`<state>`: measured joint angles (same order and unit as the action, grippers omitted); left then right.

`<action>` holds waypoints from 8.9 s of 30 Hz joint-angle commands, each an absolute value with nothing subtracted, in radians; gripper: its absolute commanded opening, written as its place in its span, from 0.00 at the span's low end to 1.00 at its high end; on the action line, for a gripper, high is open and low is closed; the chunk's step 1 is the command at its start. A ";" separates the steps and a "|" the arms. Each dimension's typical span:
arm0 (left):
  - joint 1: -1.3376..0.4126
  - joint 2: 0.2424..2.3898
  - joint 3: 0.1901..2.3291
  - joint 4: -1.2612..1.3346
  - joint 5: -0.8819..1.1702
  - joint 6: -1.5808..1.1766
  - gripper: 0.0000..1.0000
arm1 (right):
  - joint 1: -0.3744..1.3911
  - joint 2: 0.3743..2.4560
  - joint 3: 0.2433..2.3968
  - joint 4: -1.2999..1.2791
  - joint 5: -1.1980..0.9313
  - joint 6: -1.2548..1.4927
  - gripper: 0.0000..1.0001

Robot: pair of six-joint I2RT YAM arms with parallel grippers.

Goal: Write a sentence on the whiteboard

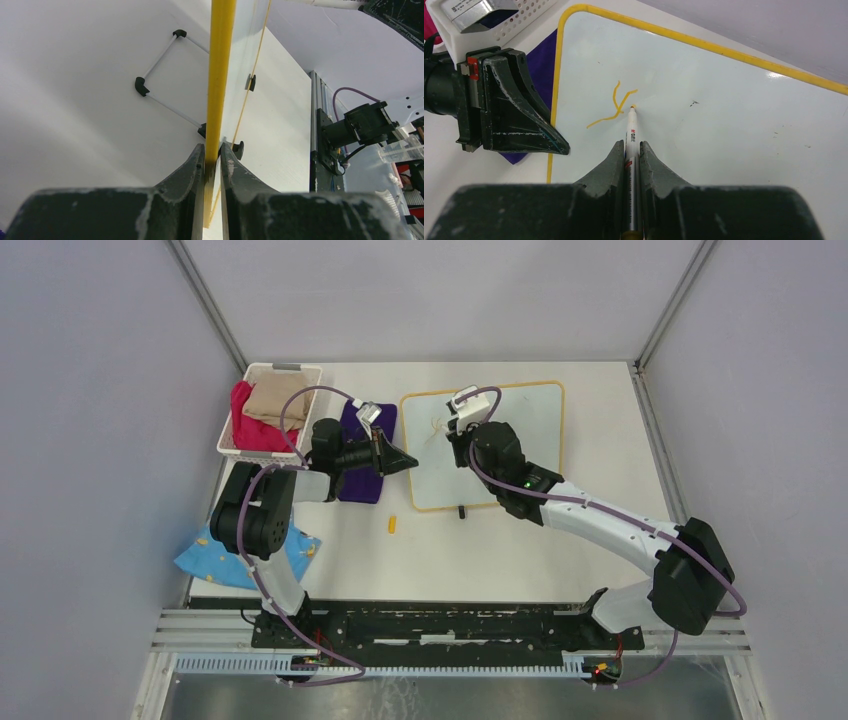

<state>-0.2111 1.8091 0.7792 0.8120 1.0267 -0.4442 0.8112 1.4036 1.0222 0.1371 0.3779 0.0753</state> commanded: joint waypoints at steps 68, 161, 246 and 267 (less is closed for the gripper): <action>-0.227 1.786 0.797 0.705 0.986 -0.322 0.02 | 0.800 1.334 1.045 0.124 0.379 0.062 0.00; -0.249 1.773 0.808 0.629 0.972 -0.264 0.02 | 0.727 1.340 1.029 0.094 0.413 0.071 0.00; -0.215 1.805 0.951 0.318 1.009 -0.058 0.02 | 0.686 1.245 0.980 0.170 0.544 0.078 0.00; -0.219 1.795 0.953 0.299 0.997 -0.041 0.02 | 0.668 1.322 1.028 0.158 0.464 0.077 0.00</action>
